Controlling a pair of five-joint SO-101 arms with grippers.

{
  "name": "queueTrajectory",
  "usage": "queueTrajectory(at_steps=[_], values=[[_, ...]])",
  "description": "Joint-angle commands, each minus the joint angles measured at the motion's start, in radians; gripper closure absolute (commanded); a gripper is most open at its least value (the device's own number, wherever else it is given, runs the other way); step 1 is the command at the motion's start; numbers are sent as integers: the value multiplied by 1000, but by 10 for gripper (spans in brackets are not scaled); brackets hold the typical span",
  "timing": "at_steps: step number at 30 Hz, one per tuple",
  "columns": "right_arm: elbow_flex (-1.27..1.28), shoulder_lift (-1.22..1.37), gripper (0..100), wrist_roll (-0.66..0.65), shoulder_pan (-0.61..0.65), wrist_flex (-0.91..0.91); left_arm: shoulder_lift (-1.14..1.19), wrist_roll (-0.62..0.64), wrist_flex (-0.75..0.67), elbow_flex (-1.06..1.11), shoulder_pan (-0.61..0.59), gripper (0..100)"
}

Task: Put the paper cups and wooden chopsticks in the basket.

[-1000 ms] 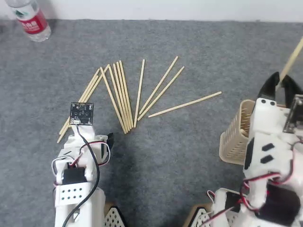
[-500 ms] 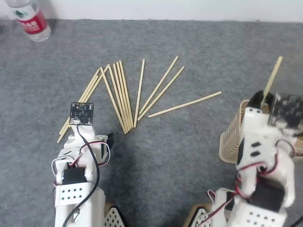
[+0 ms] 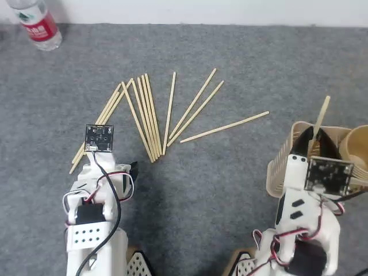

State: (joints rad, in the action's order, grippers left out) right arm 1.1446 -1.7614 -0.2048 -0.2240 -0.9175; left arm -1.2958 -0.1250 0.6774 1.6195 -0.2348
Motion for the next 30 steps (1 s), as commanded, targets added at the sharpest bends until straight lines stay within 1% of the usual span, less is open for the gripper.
queueTrajectory(at_steps=[1, 4, 6, 18, 20, 23, 26, 30], values=[[-6, -4, 898, -15, -4, 10, -11, 3, -20, -4, 6, 757], [-6, -4, 758, -14, -4, -16, -11, 3, -20, -4, 6, 757], [-6, -4, 728, -14, -4, -21, -11, 3, -20, -4, 6, 757], [-31, -4, 728, -14, -1, -12, -11, 3, -20, -4, 6, 757], [-80, -4, 729, -17, 22, -13, -11, 3, -20, -4, 6, 757], [-172, 13, 729, -21, 94, -21, -11, 3, -20, -4, 6, 757], [-282, 114, 746, -23, 154, -24, -11, 3, -20, -4, 6, 757], [-474, 355, 825, -23, 209, -76, -11, 3, -20, -4, 6, 757]])
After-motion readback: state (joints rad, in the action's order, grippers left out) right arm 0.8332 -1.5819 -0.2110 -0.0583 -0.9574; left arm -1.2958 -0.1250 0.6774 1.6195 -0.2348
